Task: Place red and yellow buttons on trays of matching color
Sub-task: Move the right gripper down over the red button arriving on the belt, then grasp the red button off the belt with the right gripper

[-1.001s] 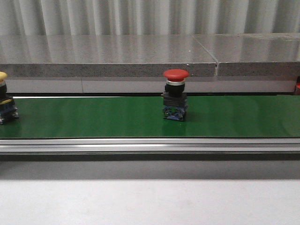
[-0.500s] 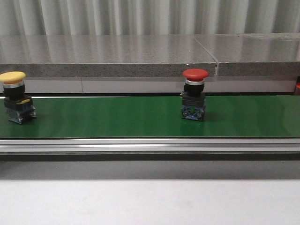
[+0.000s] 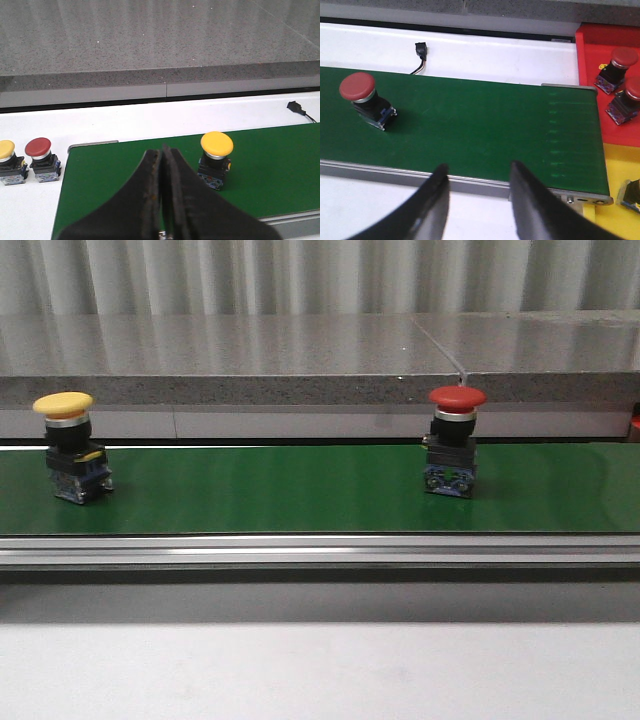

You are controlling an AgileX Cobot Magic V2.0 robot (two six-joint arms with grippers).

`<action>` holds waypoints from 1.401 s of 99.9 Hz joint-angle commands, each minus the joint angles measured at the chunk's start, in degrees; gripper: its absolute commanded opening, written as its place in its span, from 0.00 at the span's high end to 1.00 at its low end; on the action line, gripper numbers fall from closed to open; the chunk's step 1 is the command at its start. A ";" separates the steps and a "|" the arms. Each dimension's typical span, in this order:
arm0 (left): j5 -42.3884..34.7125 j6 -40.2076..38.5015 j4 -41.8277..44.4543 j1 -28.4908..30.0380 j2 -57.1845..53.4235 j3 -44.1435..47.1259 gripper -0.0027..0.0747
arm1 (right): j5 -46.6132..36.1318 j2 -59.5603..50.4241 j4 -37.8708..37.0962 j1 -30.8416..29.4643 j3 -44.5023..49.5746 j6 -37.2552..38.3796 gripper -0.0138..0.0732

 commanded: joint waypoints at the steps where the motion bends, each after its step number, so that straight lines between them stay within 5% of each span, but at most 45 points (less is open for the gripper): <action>1: -3.91 -0.10 -0.50 -0.47 0.14 -1.47 0.99 | -2.53 -0.17 1.39 -0.01 -1.48 -0.48 0.26; 30: -3.91 -0.10 -0.50 -0.47 0.14 -1.47 0.99 | -2.77 2.70 3.76 -0.01 -2.01 -2.03 0.22; 91: -3.91 -0.10 -0.50 -0.47 0.14 -1.47 0.99 | 2.16 26.72 11.78 1.46 -10.78 -11.03 0.22; 140: -3.91 -0.10 -0.50 -0.47 0.14 -1.47 0.99 | -6.91 39.20 11.58 6.65 -14.23 -13.20 0.22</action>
